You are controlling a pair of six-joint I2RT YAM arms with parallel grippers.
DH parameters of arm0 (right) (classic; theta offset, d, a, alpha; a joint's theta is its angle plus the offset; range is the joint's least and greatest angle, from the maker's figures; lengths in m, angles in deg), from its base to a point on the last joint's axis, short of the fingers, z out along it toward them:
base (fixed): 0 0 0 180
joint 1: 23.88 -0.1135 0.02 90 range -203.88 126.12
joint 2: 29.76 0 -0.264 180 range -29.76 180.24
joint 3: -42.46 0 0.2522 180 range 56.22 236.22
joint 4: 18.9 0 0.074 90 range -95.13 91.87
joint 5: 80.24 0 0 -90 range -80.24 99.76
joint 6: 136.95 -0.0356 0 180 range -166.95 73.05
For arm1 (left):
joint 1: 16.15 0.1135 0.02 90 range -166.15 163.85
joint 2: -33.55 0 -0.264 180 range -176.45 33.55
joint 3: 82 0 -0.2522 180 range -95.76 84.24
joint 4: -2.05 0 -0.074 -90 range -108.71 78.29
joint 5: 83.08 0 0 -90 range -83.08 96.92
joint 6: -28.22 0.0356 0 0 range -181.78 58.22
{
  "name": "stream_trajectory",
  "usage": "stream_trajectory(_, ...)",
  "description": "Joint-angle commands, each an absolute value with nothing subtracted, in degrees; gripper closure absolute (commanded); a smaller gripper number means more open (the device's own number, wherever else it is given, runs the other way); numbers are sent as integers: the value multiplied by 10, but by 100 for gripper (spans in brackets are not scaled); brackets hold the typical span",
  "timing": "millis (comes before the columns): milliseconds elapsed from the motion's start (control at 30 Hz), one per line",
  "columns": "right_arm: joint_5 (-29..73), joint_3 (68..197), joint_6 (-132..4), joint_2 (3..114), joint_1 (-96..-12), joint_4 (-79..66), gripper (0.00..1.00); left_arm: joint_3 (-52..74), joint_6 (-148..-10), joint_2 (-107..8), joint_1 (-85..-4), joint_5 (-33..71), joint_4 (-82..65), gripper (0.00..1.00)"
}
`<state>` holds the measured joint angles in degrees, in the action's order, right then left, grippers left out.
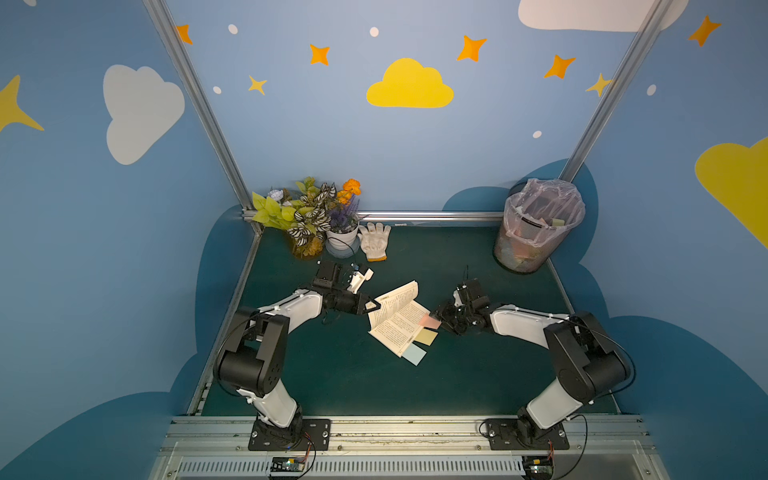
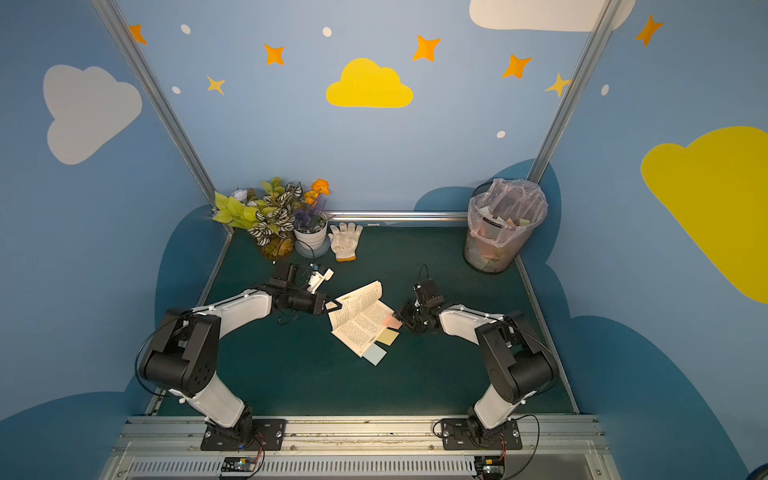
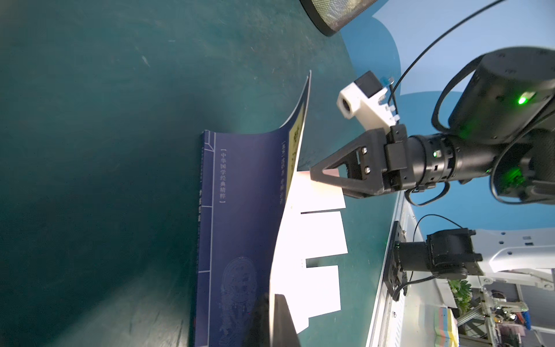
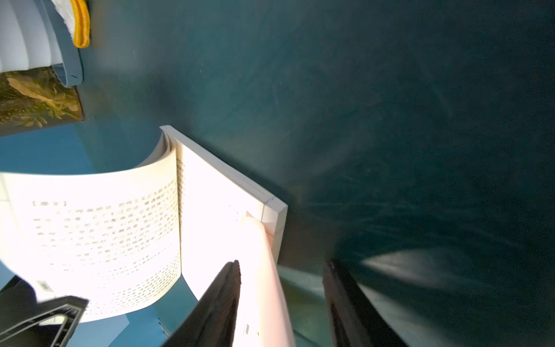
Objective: Peel off the used sticky note
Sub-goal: Tear off the note from the book, then place the note in the trash bin.
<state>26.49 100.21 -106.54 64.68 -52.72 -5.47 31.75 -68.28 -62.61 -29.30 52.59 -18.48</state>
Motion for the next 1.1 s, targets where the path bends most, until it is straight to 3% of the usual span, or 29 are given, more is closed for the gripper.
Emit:
stream_trajectory(0,265,1011,-1082,654,-538,-87,56,330,-698,-644,-279,532,-178,97)
stream_trajectory(100,255,1009,-1081,651,-540,-83,72,330,-699,-650,-277,532,-177,97)
stream_trajectory(200,231,1008,-1073,628,-537,-55,99,329,-702,-658,-277,528,-173,97)
stream_trajectory(667,284,986,-971,469,-443,84,100,328,-700,-657,-277,518,-176,97)
stream_trajectory(767,264,1042,-923,391,-414,179,100,326,-698,-659,-278,522,-177,97)
stream_trajectory(900,163,1147,-863,313,-390,261,100,325,-695,-660,-279,531,-178,97)
stream_trajectory(1067,83,1292,-820,310,-314,331,100,322,-692,-658,-284,530,-183,97)
